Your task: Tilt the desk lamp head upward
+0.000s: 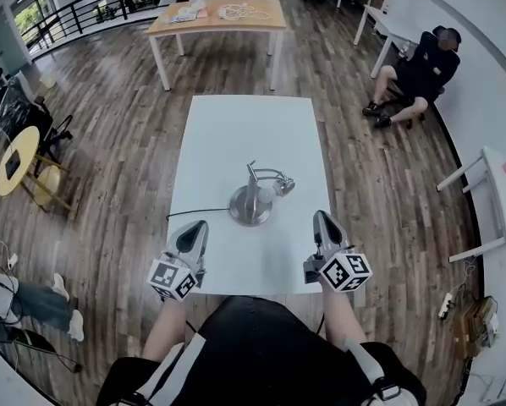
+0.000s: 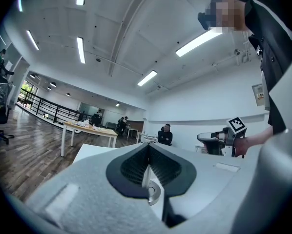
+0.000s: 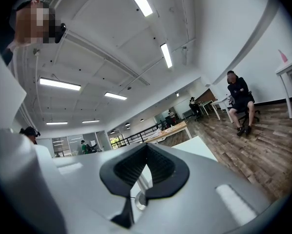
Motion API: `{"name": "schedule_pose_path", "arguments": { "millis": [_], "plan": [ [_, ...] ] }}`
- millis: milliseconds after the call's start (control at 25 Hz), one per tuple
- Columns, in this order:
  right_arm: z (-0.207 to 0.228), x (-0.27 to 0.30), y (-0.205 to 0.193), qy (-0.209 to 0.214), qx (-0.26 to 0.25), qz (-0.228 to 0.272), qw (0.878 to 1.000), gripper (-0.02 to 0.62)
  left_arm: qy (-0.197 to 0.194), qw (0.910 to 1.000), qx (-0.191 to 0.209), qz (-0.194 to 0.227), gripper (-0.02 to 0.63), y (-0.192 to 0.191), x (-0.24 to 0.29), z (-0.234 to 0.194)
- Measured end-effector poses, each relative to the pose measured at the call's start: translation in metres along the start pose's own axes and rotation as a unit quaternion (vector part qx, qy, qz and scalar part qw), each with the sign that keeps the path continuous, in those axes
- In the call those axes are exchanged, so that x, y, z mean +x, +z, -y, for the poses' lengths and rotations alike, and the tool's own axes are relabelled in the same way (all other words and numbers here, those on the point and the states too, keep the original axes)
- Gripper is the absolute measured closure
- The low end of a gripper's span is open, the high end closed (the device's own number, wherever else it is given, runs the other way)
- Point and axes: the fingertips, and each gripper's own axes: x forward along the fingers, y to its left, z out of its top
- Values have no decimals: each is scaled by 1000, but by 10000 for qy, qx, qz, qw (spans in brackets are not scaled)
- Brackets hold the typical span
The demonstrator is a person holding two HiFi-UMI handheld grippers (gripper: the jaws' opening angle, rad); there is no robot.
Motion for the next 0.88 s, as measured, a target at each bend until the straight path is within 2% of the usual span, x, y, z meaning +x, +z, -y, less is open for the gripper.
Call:
{"name": "schedule_pose_path", "arguments": {
  "millis": [360,560,760,880],
  "plan": [
    [20,36,2,489,-142,-424,9978,591,-103,9993,243,-283,606,-9,55,8],
    [25,47,-7,450,-57,-611,9971,590,-204,9991,116,-350,606,-23,71,8],
    [16,55,-16,294,-490,-925,9941,591,-371,9969,-65,-695,604,-40,83,-5],
    [21,57,-22,194,-418,-1000,9939,591,-451,9952,-122,-855,604,-51,90,-9]
  ]
}}
